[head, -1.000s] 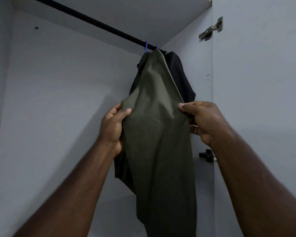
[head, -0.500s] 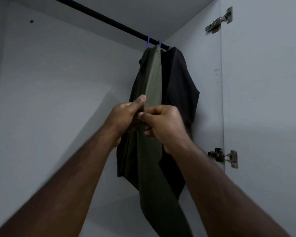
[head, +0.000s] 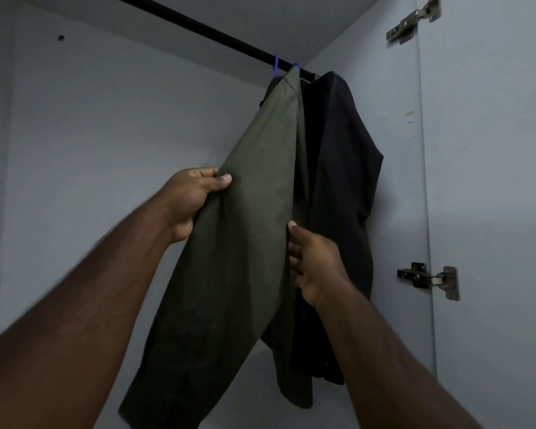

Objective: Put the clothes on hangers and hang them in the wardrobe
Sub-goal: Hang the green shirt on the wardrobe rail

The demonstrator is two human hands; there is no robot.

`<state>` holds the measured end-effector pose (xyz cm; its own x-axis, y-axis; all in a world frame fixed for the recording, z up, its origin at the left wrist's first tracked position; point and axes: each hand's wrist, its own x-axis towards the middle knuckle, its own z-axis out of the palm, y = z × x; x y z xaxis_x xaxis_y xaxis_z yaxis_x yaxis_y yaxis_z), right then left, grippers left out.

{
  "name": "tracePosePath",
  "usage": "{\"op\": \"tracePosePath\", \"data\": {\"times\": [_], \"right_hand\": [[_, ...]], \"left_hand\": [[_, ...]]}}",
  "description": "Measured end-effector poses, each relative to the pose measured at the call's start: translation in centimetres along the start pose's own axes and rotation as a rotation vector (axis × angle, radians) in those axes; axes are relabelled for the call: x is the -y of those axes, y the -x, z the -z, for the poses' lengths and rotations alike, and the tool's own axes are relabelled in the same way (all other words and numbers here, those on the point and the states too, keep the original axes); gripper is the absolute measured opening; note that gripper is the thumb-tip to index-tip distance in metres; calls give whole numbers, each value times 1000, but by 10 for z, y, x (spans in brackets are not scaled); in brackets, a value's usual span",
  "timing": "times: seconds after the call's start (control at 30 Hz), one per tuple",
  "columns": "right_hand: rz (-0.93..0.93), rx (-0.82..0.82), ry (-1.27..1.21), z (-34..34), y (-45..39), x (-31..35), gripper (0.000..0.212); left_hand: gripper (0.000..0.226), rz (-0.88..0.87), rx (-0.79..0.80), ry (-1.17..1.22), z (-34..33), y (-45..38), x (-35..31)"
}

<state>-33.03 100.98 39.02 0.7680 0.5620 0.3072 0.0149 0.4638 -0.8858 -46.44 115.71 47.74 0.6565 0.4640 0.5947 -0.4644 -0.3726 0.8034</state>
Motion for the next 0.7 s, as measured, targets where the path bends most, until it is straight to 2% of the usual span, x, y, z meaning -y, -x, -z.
{"op": "tracePosePath", "data": {"times": [0.07,0.2,0.47,0.6,0.67,0.7], "right_hand": [[-47,34,-160,-1,-3,-4,20],[60,-67,-299,1,-12,-17,30],[275,-169,-108,8,-22,-35,31],[338,-48,-37,13,-26,-43,34],[387,-7,33,14,-32,-45,34],[415,-4,78,14,-36,-46,33]], "left_hand": [[19,5,-25,-44,8,-3,7],[16,7,-151,-231,19,-15,26],[8,-59,-302,-410,11,-52,85],[18,-3,-329,-429,3,-75,110],[28,-67,-437,-442,-2,-82,114],[25,-145,-527,-453,-6,-83,113]]}}
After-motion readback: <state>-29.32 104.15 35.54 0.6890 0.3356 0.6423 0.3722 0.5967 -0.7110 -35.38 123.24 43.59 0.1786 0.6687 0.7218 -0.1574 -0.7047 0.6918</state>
